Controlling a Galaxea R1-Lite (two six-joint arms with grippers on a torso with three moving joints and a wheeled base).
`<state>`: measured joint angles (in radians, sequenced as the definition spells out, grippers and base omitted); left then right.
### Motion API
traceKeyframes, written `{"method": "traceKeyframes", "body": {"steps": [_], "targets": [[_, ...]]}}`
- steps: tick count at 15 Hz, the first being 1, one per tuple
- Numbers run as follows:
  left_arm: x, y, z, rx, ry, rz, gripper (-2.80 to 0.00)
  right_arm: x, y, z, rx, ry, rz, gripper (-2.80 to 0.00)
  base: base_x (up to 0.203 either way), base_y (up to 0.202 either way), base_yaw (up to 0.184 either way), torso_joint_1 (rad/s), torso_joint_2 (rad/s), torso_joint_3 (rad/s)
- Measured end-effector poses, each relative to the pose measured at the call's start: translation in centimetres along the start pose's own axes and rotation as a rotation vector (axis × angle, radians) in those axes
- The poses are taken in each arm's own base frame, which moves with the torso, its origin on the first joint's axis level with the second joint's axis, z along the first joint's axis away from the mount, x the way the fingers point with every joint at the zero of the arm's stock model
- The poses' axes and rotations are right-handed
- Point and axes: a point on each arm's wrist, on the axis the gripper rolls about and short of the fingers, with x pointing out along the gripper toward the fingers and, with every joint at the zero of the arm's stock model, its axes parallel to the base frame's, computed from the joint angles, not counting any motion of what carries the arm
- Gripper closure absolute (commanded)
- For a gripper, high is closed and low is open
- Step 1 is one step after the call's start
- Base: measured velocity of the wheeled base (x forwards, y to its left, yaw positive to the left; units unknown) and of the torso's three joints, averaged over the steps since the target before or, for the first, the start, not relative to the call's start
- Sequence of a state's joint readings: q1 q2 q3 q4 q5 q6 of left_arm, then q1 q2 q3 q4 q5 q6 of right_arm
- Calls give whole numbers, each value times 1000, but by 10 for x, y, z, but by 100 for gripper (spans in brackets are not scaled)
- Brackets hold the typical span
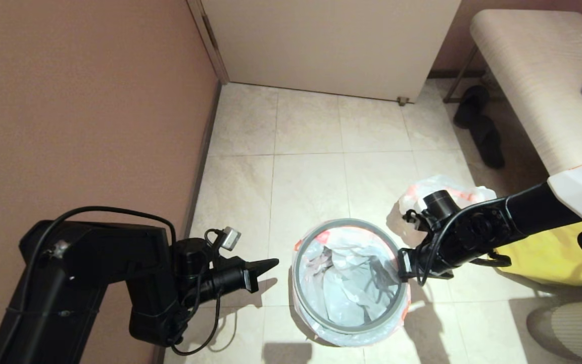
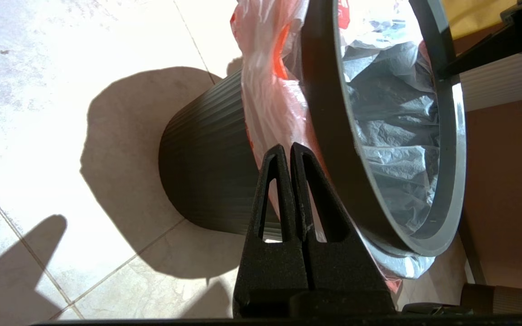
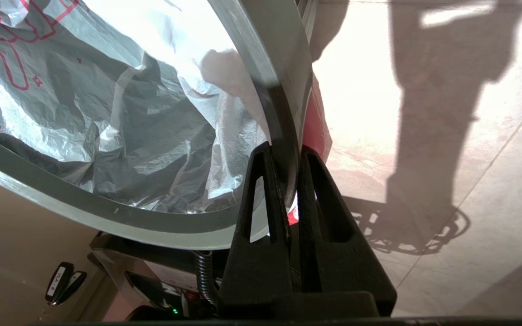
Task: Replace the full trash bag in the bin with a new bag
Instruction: Place the trash can ring on the trash can
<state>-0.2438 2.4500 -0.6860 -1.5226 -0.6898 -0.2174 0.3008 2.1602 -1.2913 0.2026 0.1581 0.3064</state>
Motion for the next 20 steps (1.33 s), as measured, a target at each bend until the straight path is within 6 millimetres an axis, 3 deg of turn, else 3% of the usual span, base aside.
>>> {"method": "traceKeyframes", "body": {"steps": [11,20], "targets": [[0,0,-1,-1,1,1,0,17,-4,4,-7,-27,-12,0,0,0,0,0,0,0],[0,0,-1,-1,1,1,0,20,7,0,-65,-64,-162,0,0,0,0,0,0,0]]}}
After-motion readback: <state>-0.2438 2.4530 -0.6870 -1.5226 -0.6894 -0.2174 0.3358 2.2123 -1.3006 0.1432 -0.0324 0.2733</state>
